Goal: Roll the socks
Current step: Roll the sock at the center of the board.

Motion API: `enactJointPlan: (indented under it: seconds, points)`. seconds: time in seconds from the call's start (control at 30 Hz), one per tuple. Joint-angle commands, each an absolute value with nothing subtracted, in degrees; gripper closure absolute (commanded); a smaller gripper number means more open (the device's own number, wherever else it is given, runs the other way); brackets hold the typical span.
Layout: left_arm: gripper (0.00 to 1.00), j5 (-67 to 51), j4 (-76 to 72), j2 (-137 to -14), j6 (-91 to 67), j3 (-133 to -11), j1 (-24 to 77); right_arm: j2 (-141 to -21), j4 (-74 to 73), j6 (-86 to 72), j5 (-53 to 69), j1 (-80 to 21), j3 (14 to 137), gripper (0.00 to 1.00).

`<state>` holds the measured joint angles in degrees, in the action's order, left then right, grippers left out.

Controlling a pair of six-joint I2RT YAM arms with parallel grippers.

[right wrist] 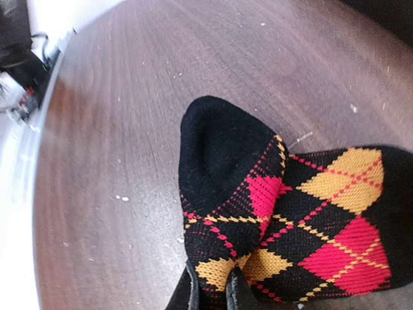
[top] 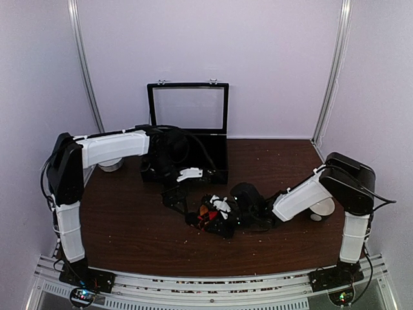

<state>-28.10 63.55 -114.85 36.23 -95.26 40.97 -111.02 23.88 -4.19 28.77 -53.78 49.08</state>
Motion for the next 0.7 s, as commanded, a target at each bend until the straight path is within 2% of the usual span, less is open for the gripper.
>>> enactJointPlan:
  seconds: [0.0, 0.2, 0.47, 0.6, 0.67]
  points:
    - [0.02, -28.9, 55.9, -111.9, 40.3, -90.2, 41.6, -116.3, 19.5, -17.4, 36.5, -51.3, 46.8, 0.96]
    - [0.02, -23.4, 52.3, -113.9, 45.3, -85.9, 46.2, -119.4, 23.4, -24.9, 41.1, -48.1, 45.3, 0.96]
    - [0.03, -20.6, 50.6, -118.5, 47.4, -90.7, 47.1, -121.9, 22.7, -26.4, 42.7, -47.1, 45.0, 0.96]
    - [0.07, -18.3, 50.6, -120.7, 49.3, -91.9, 47.9, -122.8, 23.6, -27.9, 43.7, -46.4, 45.2, 0.95]
    - [0.12, -17.4, 50.7, -122.0, 49.6, -92.7, 47.9, -122.9, 23.7, -27.8, 44.0, -46.2, 45.5, 0.95]
